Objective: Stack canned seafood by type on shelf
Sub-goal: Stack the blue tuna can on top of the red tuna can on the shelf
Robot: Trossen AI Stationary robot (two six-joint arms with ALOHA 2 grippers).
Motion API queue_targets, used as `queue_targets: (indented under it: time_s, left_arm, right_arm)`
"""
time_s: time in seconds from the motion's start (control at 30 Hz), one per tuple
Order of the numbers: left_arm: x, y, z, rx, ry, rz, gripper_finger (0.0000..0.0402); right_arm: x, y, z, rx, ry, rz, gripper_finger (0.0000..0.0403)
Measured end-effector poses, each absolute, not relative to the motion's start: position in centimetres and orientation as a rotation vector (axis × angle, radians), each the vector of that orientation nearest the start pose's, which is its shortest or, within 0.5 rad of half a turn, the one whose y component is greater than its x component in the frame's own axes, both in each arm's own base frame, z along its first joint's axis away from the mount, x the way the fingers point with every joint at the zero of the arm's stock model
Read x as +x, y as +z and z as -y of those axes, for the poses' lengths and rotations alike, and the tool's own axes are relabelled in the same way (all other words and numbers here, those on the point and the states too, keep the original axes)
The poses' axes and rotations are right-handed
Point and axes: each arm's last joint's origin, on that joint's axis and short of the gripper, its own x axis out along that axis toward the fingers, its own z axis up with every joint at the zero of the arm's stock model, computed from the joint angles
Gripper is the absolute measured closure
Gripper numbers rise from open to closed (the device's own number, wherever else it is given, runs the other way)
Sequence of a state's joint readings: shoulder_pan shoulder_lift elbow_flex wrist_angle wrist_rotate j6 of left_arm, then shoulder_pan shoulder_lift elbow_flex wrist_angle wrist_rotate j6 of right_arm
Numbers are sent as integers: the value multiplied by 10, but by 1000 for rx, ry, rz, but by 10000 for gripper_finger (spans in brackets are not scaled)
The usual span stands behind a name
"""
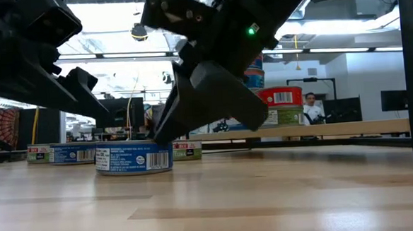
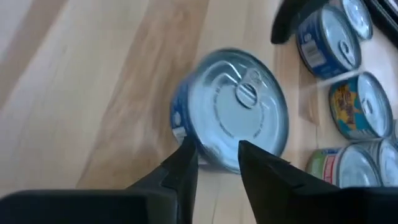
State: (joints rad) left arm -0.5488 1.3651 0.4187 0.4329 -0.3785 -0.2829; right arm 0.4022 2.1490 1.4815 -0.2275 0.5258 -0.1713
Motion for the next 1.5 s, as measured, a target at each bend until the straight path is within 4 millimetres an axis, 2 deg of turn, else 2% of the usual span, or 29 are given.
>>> queue_targets:
  time_s: [0.17,0.43,0.6,0.8,1.03,1.37,1.5]
  left_arm:
    - [210,151,117,-54,-130,-490,178]
    - [201,159,118,-60,-160,-516,178]
    - [195,162,118,-61,-131,-527,178]
    - [195,163,119,-54,-102,-496,178]
    - [195,166,120,-63,-96,-474,178]
    - [195,166,121,-72,-106,-468,178]
    - [194,166,121,-102,-97,-473,178]
  right_arm:
    - [422,148,-165,-641,28,-814,245]
    - [427,159,-169,-766,84,-779,172]
    - [427,156,-168,-825,107,-795,168]
    - [432,137,-167,-908,128,-816,197]
    - [440,118,-156,-936,78,-836,254]
    - [437,117,-161,-821,8,-841,380]
    - [433,115,-170,-811,33,-846,387]
